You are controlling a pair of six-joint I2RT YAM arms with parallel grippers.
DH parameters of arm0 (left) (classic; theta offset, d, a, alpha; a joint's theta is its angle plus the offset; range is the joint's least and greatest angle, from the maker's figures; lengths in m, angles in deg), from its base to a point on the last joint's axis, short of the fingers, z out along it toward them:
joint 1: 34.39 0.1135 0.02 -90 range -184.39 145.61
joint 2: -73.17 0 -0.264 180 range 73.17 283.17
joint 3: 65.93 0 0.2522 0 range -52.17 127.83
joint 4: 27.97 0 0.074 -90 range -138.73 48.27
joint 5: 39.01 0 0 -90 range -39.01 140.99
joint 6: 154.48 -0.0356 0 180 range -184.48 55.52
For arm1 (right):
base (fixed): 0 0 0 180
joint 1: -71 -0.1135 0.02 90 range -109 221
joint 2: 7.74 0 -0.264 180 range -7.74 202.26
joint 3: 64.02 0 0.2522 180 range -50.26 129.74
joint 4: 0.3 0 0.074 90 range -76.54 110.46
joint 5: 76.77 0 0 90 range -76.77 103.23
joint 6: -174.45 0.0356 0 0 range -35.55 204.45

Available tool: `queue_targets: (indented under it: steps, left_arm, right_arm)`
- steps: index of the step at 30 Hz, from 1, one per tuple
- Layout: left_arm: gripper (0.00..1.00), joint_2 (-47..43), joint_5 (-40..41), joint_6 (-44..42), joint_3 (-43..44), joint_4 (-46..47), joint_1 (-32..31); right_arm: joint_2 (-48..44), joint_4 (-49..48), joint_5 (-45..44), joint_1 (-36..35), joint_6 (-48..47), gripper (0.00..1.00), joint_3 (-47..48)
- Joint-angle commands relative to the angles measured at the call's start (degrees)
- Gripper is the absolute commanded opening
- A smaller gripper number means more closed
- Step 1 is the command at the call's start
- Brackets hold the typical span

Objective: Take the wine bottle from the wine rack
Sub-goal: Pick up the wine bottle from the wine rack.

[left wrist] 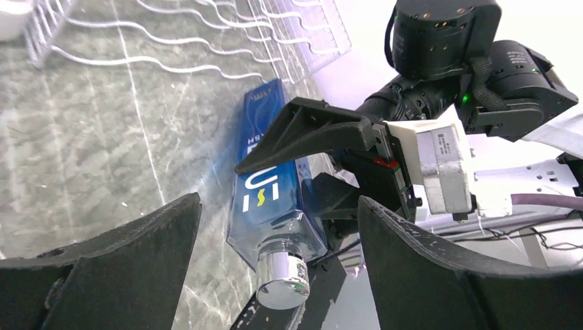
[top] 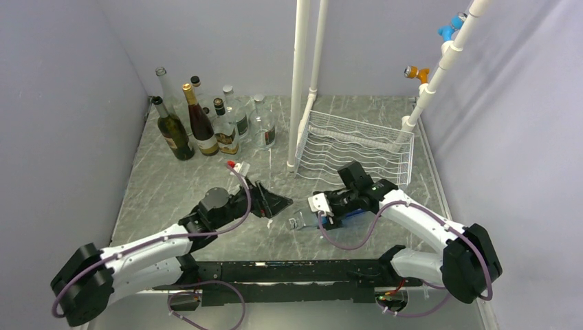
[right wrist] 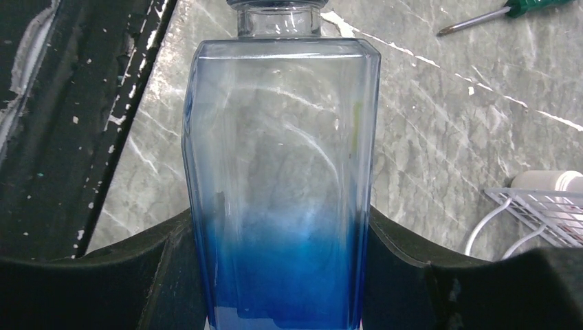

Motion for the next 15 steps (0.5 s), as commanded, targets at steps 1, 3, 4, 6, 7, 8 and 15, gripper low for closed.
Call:
queue_targets:
  steps: [1, 3, 4, 6, 7, 8, 15]
  left_arm:
    - [0.9, -6.9, 6.9, -6.8, -0.7, -6.6, 0.2]
    - [0.92, -9.7, 8.5, -7.8, -1.2, -8.2, 0.2]
    - [0.94, -11.0, 9.2, -8.2, -1.6, -8.4, 0.2]
    - [0.99, -13.0, 9.9, -8.4, -2.6, -8.4, 0.2]
    - [0.99, -14.0, 9.9, -8.3, -3.4, -8.1, 0.2]
    - [1.0, -14.6, 9.9, -8.3, -4.2, -7.5, 0.2]
    - [1.0, -17.7, 9.9, -7.3, -8.3, -0.9, 0.2]
  right_arm:
    - [-2.0, 0.0, 7.7, 1.1, 2.4, 0.0, 4.1]
    - [-2.3, 0.2, 9.0, 1.8, 3.3, 0.0, 4.5]
    - [-2.3, 0.2, 9.8, 2.3, 3.8, 0.0, 4.8]
    - [-2.6, 0.2, 11.4, 3.3, 5.0, 0.0, 5.3]
    - [-2.8, 0.2, 12.3, 3.8, 5.7, 0.0, 5.5]
    - [-3.0, 0.1, 13.1, 4.4, 6.3, 0.0, 5.7]
    - [-3.8, -0.5, 18.3, 8.1, 10.5, 0.0, 6.8]
